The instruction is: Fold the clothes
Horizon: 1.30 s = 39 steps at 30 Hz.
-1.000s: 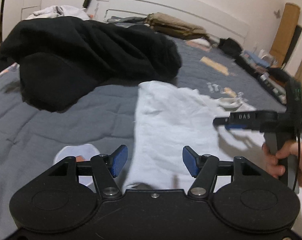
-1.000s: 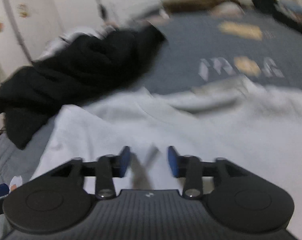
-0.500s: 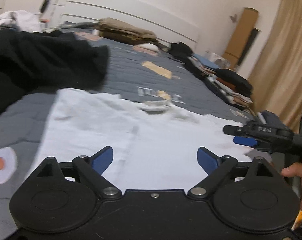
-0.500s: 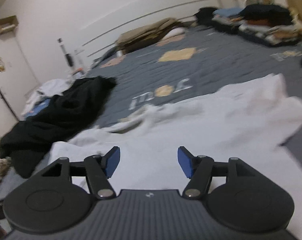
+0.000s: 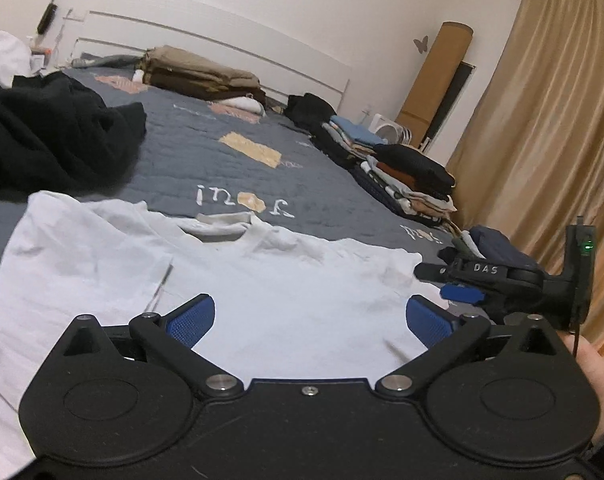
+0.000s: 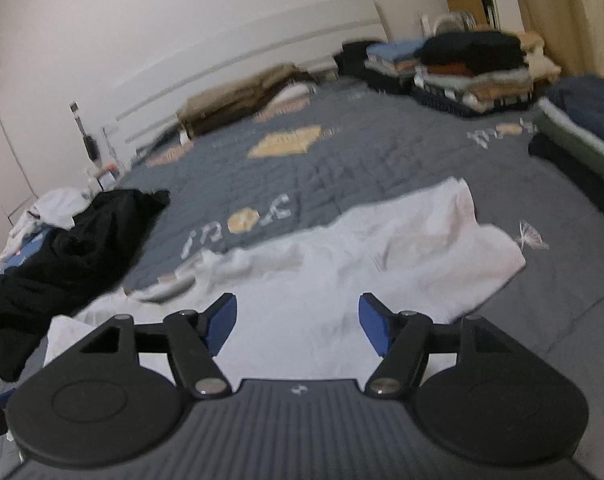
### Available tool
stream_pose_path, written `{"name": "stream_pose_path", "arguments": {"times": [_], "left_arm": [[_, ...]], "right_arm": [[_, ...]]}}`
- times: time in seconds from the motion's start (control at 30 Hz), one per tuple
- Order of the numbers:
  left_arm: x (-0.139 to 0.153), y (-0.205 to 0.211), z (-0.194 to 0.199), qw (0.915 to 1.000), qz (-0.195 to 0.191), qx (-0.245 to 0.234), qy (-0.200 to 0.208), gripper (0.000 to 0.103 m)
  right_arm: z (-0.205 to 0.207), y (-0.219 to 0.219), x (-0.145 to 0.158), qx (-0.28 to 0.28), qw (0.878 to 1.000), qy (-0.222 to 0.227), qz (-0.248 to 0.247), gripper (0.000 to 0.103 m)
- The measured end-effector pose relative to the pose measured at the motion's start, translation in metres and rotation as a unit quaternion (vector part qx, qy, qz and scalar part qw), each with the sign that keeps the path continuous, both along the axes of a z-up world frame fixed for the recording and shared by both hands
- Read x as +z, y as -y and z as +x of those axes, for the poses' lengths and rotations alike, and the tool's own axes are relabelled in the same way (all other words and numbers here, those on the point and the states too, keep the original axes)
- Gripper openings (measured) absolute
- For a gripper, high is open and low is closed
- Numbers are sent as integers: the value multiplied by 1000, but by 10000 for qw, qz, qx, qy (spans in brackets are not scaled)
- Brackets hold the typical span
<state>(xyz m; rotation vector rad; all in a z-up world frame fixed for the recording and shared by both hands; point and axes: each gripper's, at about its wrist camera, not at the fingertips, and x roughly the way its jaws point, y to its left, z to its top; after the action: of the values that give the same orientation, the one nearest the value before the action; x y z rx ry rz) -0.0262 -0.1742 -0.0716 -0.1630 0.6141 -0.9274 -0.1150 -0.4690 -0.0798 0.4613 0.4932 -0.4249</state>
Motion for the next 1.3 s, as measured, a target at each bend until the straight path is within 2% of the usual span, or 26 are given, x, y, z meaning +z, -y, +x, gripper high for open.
{"name": "stream_pose_path", "arguments": {"times": [0.07, 0.17, 0.27, 0.4, 0.57, 0.8, 1.03, 1.3], "left_arm": [[1, 3, 2, 10000, 46, 20, -68, 103], [8, 6, 0, 9999, -103, -75, 17, 103], [16, 9, -5, 9996, -162, -126, 191, 103], [19, 7, -7, 9995, -217, -43, 212, 103], [11, 12, -6, 9997, -195, 29, 145, 103], [-8, 31, 6, 9996, -217, -160, -60, 103], [-18, 43, 3, 9994, -145, -312, -14, 103], [-23, 48, 1, 9995, -53, -311, 16, 103]], "right_arm": [[-2, 6, -1, 23, 10000, -70, 27, 67], [-5, 15, 0, 15, 9999, -149, 21, 67], [-9, 34, -5, -123, 9996, -127, 207, 67], [-14, 58, -12, -307, 9984, -97, 455, 67], [-21, 89, -21, -537, 9956, -59, 764, 67], [-30, 132, -33, -858, 9891, -6, 1194, 67], [-34, 163, -55, -1177, 9774, 159, 1751, 67], [-34, 186, -88, -1535, 9549, 453, 2500, 67]]}}
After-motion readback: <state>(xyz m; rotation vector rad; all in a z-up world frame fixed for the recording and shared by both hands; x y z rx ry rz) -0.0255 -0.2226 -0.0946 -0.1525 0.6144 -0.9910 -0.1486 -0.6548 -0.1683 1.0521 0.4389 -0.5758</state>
